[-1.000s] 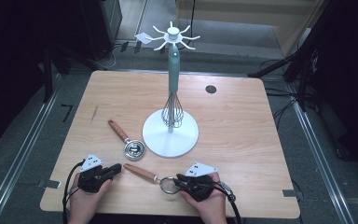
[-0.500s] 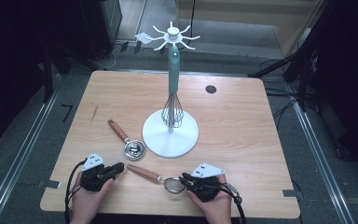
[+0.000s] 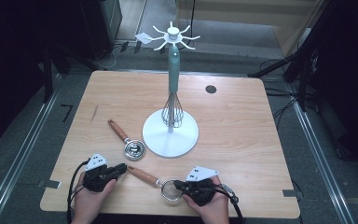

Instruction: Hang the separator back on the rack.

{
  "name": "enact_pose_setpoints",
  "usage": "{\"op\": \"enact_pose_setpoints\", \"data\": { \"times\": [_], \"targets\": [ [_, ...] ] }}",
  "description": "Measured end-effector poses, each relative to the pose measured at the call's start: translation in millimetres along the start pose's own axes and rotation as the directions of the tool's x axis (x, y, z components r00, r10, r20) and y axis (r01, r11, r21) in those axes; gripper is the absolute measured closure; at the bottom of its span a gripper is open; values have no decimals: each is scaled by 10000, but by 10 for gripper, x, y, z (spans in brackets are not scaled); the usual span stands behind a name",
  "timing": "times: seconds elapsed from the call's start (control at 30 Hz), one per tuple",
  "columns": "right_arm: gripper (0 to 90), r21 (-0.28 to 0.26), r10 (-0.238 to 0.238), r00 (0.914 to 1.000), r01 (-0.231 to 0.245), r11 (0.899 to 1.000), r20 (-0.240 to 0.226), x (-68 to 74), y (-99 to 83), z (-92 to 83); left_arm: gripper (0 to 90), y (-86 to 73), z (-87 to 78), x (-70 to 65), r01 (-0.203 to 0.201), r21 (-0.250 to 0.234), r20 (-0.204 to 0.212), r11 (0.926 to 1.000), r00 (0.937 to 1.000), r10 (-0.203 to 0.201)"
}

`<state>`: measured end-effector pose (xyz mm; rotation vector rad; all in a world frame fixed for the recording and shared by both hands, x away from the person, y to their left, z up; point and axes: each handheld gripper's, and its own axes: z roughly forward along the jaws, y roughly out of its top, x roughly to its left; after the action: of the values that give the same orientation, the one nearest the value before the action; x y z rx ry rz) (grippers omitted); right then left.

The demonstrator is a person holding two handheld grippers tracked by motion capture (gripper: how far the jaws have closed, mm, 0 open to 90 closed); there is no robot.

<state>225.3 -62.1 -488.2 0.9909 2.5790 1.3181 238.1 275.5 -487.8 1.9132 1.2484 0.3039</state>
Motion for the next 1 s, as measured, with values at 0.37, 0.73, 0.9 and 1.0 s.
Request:
{"op": "enact_pose_setpoints", "data": {
  "times": [0.37,0.73,0.9,1.0],
  "targets": [
    [900,998,-509,9986,519,9937,-126,30,-15,100,837,0,9,-18,-36,-12,47,10000,10000,36],
    [900,970,-511,9981,474,9942,352,-165,-43,-7,840,4,15,-36,-146,-20,151,9999,9998,147],
    [900,1019,-503,9962,430,9939,705,-265,-62,-75,836,4,3,-28,-112,-100,162,9999,9998,113],
    [900,1211,-719,9938,613,9907,851,-284,-54,-107,813,1,-7,-15,-286,-184,114,9994,9995,288]
  ]
}}
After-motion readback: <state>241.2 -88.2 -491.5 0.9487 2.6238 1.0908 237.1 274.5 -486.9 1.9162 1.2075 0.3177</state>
